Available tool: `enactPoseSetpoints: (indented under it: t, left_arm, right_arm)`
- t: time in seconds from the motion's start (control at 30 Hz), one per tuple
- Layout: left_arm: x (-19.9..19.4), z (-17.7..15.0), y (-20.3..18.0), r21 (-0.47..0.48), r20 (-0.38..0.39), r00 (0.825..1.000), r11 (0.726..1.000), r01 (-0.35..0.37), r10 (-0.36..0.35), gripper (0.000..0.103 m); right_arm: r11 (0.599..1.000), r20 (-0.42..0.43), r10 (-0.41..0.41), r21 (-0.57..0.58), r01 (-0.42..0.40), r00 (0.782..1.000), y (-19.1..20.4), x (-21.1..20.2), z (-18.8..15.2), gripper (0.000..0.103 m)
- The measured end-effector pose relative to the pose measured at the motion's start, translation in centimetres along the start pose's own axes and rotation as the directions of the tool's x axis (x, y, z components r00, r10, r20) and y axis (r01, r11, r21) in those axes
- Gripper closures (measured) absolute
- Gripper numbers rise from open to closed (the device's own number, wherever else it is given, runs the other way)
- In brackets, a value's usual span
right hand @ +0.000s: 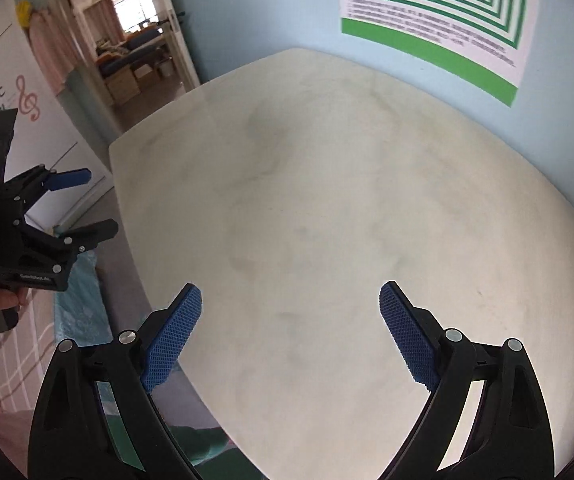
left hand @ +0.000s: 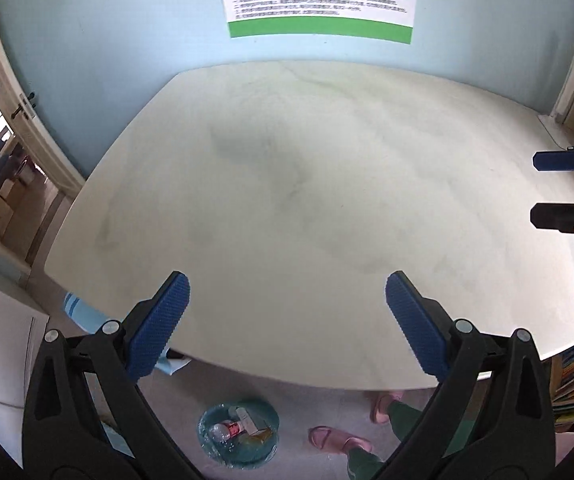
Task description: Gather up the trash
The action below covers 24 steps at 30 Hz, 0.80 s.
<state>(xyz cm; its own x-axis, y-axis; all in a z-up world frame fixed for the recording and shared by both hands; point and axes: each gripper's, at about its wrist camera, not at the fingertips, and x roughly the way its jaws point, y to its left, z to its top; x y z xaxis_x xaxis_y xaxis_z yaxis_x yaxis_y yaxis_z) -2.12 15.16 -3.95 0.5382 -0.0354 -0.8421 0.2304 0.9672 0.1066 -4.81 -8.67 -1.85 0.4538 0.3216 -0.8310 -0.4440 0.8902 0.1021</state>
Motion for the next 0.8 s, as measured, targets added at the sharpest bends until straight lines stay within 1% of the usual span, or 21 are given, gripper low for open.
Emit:
enactPoseSetpoints:
  t: [0.03,0.07,0.1,0.17,0.3,0.4,0.5,0.57,0.67,0.73,0.8]
  left_arm:
    - [0.4,1.0,-1.0,0.012,0.006,1.0,1.0,0.011,-0.011,0.007]
    - [0.7,1.6,-2.0,0.021,0.006,1.0,1.0,0.023,-0.023,0.007]
    - [1.0,2.3,-3.0,0.03,0.009,0.999,0.999,0.035,-0.035,0.007]
    - [1.7,3.9,-5.3,0.052,0.025,0.998,0.997,0.06,-0.061,0.007]
    - [3.0,6.9,-9.4,0.094,0.038,0.996,0.992,0.08,-0.084,0.007]
    - [3.3,7.9,-10.9,0.107,0.045,0.993,0.989,0.104,-0.109,0.007]
    - [4.0,8.8,-12.3,0.117,0.042,0.991,0.985,0.124,-0.13,0.007]
    - [4.6,9.6,-13.0,0.126,0.036,0.987,0.98,0.151,-0.157,0.007]
    - [5.4,10.7,-14.6,0.175,0.032,0.98,0.966,0.189,-0.198,0.007]
    - [5.6,11.3,-15.4,0.205,0.035,0.978,0.96,0.193,-0.205,0.007]
    - [5.7,12.0,-16.0,0.223,0.04,0.973,0.951,0.213,-0.227,0.007]
  right_arm:
    - [1.0,-0.002,-0.031,0.007,0.031,1.0,-1.3,-0.4,-0.3,0.013]
    - [0.995,0.001,-0.088,0.057,0.087,0.996,-2.5,-0.6,-0.6,0.013]
    - [0.992,-0.003,-0.109,0.071,0.108,0.994,-3.5,-0.9,-1.0,0.013]
    - [0.986,0.004,-0.134,0.104,0.133,0.991,-6.0,-2.0,-1.7,0.013]
    - [0.968,0.011,-0.195,0.165,0.191,0.981,-10.2,-3.8,-3.2,0.013]
    - [0.949,0.001,-0.227,0.226,0.221,0.974,-12.8,-4.7,-4.2,0.013]
    - [0.931,-0.002,-0.26,0.264,0.251,0.966,-14.0,-5.6,-4.9,0.013]
    - [0.918,-0.005,-0.281,0.291,0.27,0.96,-14.8,-6.1,-5.3,0.013]
    - [0.895,-0.001,-0.308,0.339,0.29,0.951,-15.2,-6.7,-5.8,0.013]
    - [0.876,0.003,-0.329,0.374,0.304,0.944,-15.5,-7.3,-6.1,0.013]
    - [0.859,0.008,-0.353,0.399,0.321,0.936,-15.7,-7.8,-6.5,0.013]
